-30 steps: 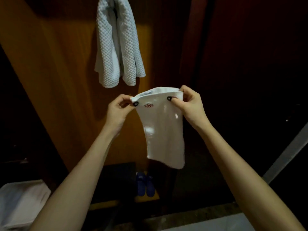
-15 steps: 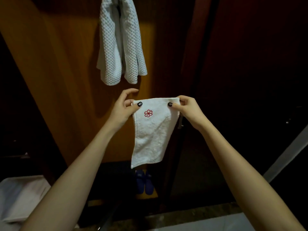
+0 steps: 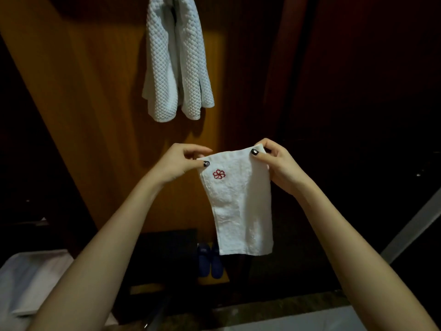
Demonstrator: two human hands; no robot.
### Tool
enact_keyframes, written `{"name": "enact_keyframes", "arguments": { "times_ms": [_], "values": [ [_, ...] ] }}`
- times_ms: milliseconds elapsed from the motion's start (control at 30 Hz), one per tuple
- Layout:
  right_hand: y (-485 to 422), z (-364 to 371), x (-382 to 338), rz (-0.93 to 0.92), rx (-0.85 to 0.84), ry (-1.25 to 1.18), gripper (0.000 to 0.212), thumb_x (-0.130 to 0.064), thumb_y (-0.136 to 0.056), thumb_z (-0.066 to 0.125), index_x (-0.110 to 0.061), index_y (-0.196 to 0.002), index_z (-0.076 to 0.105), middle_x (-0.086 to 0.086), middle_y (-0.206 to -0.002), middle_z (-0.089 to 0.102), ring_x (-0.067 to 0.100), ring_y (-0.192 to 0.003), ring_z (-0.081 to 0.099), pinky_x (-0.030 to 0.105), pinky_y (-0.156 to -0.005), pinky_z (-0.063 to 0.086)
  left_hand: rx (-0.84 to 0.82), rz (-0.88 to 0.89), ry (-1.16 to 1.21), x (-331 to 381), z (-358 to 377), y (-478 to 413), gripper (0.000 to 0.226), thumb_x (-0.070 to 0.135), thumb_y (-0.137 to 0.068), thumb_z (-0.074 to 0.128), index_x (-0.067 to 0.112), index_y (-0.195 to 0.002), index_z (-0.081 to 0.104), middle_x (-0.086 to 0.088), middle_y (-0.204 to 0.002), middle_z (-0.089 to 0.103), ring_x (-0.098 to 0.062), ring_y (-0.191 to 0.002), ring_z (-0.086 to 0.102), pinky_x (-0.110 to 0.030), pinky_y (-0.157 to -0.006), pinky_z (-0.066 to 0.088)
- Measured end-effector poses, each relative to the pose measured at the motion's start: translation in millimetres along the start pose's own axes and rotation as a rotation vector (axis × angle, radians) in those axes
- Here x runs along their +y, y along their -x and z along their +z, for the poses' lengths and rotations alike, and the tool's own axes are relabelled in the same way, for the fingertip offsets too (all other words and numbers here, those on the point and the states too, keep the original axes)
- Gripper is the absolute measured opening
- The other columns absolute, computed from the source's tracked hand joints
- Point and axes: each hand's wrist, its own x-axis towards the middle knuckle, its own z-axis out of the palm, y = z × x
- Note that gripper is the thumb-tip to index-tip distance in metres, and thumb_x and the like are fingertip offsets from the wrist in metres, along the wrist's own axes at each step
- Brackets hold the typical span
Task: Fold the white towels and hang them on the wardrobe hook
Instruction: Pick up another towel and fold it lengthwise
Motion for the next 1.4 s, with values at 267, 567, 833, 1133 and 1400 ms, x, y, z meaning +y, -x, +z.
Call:
{"name": "enact_keyframes", "arguments": {
  "times_ms": [267, 567, 833, 1133, 1400],
  "values": [
    [10.3, 13.4, 4.0, -0.174, 0.056, 0.251, 0.005, -0.007, -0.092, 0.063, -0.004, -0.091, 0.059, 0.001, -0.083, 0.066, 0.010, -0.072, 0.063, 0.024, -0.064, 0.053, -0.126, -0.035, -0.141, 16.0, 24.2, -0.3, 0.013, 0.018, -0.086, 0.069, 0.019, -0.098, 0.073, 0.000, -0.076, 0.072, -0.006, -0.051, 0.062, -0.016, -0.045, 0.045],
    [20.0, 5.9, 14.1, -0.064, 0.031, 0.160, 0.009, -0.011, -0.093, 0.062, -0.005, -0.097, 0.066, 0.007, -0.090, 0.070, 0.018, -0.084, 0.069, 0.028, -0.075, 0.055, -0.121, 0.133, 0.073, 0.1, 43.2, 3.5, 0.012, 0.013, -0.081, 0.074, 0.014, -0.089, 0.065, 0.003, -0.089, 0.065, 0.001, -0.082, 0.060, -0.011, -0.073, 0.045],
    [15.4, 14.5, 6.8, -0.112, 0.024, 0.257, 0.010, -0.009, -0.087, 0.069, -0.014, -0.094, 0.073, 0.001, -0.125, 0.063, 0.013, -0.115, 0.061, 0.034, -0.096, 0.051, -0.153, 0.268, 0.071, 13.0, 37.1, 0.6, 0.029, 0.026, -0.075, 0.074, 0.010, -0.069, 0.052, 0.015, -0.069, 0.049, -0.002, -0.067, 0.044, -0.012, -0.065, 0.036],
    [8.4, 22.1, -2.2, -0.113, -0.065, 0.071, 0.006, -0.003, -0.090, 0.061, 0.000, -0.091, 0.066, 0.002, -0.089, 0.068, 0.015, -0.085, 0.063, 0.024, -0.075, 0.050, -0.154, 0.281, 0.254, 30.7, 19.2, -1.4, 0.015, 0.023, -0.073, 0.071, 0.018, -0.075, 0.057, 0.005, -0.087, 0.056, -0.004, -0.080, 0.053, -0.018, -0.074, 0.044],
    [6.0, 33.3, 10.8, -0.153, 0.098, 0.120, 0.006, -0.007, -0.090, 0.065, -0.002, -0.089, 0.066, 0.006, -0.088, 0.068, 0.013, -0.084, 0.066, 0.023, -0.076, 0.053, 0.068, 0.175, 0.120, 21.6, 30.9, 0.7, 0.014, 0.014, -0.079, 0.075, 0.008, -0.076, 0.062, 0.001, -0.075, 0.061, -0.006, -0.073, 0.057, -0.023, -0.068, 0.046]
  ]
}}
